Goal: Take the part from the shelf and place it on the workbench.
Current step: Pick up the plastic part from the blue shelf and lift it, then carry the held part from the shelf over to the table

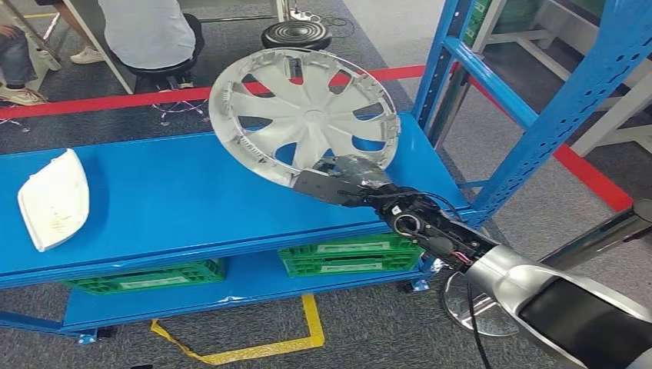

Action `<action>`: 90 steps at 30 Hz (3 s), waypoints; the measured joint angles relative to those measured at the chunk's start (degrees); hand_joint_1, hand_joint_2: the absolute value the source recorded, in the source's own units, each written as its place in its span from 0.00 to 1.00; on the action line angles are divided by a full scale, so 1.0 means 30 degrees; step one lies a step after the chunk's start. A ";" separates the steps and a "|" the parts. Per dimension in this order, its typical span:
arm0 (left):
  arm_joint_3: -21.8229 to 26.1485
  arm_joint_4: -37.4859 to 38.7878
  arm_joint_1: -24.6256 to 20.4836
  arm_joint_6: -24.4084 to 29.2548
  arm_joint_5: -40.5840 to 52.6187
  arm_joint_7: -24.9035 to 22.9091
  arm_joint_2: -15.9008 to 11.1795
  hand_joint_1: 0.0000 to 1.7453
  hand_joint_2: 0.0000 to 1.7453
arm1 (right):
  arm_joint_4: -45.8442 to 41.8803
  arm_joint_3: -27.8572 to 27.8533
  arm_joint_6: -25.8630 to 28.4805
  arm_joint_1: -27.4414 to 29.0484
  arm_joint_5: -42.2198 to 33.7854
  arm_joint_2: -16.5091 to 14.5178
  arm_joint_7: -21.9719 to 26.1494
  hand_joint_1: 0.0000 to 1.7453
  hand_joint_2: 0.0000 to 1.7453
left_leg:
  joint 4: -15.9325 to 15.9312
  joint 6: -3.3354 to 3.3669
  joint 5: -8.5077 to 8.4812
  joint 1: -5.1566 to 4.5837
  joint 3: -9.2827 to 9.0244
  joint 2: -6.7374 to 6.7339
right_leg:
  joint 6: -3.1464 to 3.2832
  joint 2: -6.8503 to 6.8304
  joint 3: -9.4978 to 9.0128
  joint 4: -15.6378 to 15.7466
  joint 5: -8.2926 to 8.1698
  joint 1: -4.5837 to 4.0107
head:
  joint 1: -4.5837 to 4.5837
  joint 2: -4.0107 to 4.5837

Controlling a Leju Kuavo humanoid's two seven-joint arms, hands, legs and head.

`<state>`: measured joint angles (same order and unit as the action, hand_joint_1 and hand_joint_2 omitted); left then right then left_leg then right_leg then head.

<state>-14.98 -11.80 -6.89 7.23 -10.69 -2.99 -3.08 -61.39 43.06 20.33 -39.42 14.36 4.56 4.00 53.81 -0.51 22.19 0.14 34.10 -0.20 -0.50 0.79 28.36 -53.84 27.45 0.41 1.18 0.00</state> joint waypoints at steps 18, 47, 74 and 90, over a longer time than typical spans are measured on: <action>-0.0355 0.0000 0.0257 0.0219 -0.0572 0.0042 0.0004 0.00 1.00 | -0.6850 -0.1659 -0.1535 0.1965 -0.6820 0.0222 0.4543 1.00 1.00 | -0.0004 -0.0005 0.0003 0.0000 -0.0001 0.0000 | 0.0001 -0.0001 0.0005 0.0001 0.0001 0.0002 | -0.0011 0.0000; -0.1098 0.0000 0.0225 0.0399 -0.0969 -0.0102 0.0007 0.00 1.00 | -0.9876 -0.2079 -0.8964 0.3800 -1.3548 0.0419 0.8019 1.00 1.00 | -0.0008 -0.0012 0.0010 0.0000 -0.0001 0.0000 | 0.0005 0.0000 0.0002 0.0001 0.0008 0.0001 | -0.0016 -0.0002; -0.1403 0.0000 0.0228 0.0674 -0.1637 -0.0188 0.0000 0.00 1.00 | -0.9772 -0.2083 -1.3958 0.4913 -1.6978 0.0419 0.8505 1.00 1.00 | -0.0011 -0.0012 0.0010 -0.0004 -0.0001 0.0025 | -0.0001 -0.0016 -0.0014 0.0001 0.0016 0.0000 | 0.0002 -0.0002; -0.1403 0.0000 0.0322 0.0809 -0.1910 -0.0031 0.0000 0.00 1.00 | -0.9151 -0.2167 -1.2402 0.5356 -1.5996 0.0426 0.8299 1.00 1.00 | -0.0012 -0.0013 0.0011 -0.0004 0.0003 0.0041 | 0.0001 -0.0033 -0.0015 0.0001 0.0027 0.0000 | -0.0009 0.0000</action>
<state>-19.19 -11.80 -5.93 9.66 -16.42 -3.08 -3.08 -88.84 36.56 -16.88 -23.35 -33.63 5.84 28.89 53.77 -0.55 22.23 0.13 34.11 -0.08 -0.50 0.69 28.31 -53.83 27.53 0.41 1.15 0.00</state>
